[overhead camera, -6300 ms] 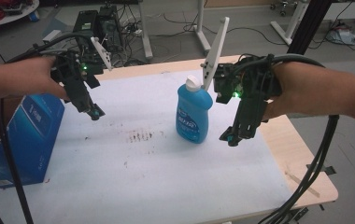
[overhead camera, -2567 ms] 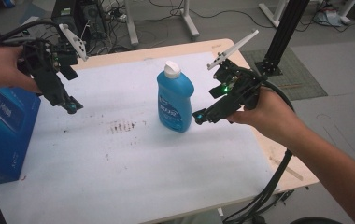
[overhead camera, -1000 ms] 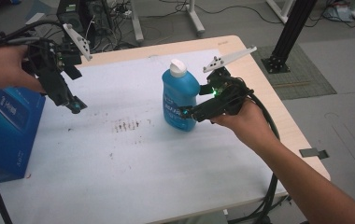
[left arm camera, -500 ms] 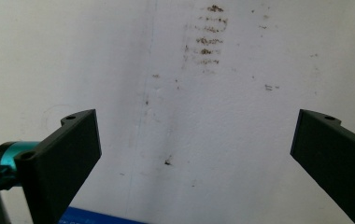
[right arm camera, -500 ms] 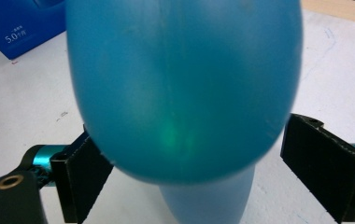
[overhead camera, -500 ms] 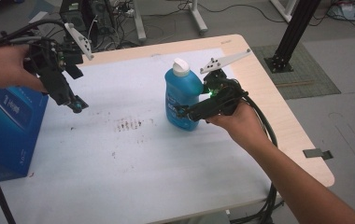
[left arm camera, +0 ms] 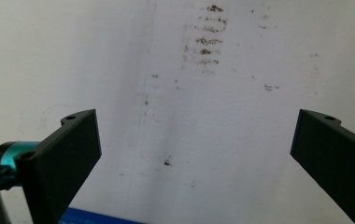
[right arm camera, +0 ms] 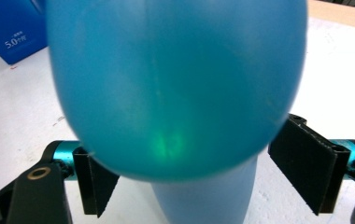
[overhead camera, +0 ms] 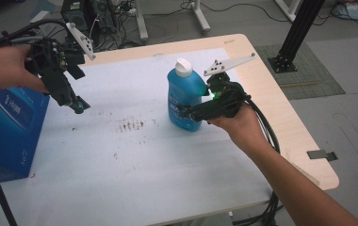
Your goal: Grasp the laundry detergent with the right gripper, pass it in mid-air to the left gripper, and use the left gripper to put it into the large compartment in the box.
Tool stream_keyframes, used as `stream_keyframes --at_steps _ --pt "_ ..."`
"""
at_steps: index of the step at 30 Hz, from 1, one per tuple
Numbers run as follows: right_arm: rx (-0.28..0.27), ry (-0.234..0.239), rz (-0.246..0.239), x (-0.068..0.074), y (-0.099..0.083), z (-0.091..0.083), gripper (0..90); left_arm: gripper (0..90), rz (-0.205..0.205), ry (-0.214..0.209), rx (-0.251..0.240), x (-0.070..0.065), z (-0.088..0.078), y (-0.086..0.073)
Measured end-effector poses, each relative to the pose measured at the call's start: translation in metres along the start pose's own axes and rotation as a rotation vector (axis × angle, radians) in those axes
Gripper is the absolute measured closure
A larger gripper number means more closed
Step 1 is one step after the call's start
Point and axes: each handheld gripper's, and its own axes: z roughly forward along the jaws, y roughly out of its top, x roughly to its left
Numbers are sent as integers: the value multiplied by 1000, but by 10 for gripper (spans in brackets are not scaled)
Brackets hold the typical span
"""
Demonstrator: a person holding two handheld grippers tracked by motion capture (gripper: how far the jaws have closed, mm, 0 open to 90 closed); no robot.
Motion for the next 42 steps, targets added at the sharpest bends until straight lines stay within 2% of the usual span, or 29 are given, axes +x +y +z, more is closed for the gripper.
stream_keyframes --at_steps 1,11,23,30,36,42 --pt "-4 12 3 0 -1 0 289 17 -1 0 1 0 0 0" --pt "-24 21 10 -2 -2 3 292 17 4 -3 4 1 2 0" --pt "-47 13 -8 0 -4 7 371 17 -3 -7 3 1 3 -1" --pt "-59 -3 -32 2 -5 8 402 17 -3 -9 6 2 4 -1" --pt "-76 -42 -90 7 -6 7 440 17 -2 -11 3 2 6 -1" --pt "-83 -52 -103 8 -6 7 454 17 1 -12 4 2 6 0"
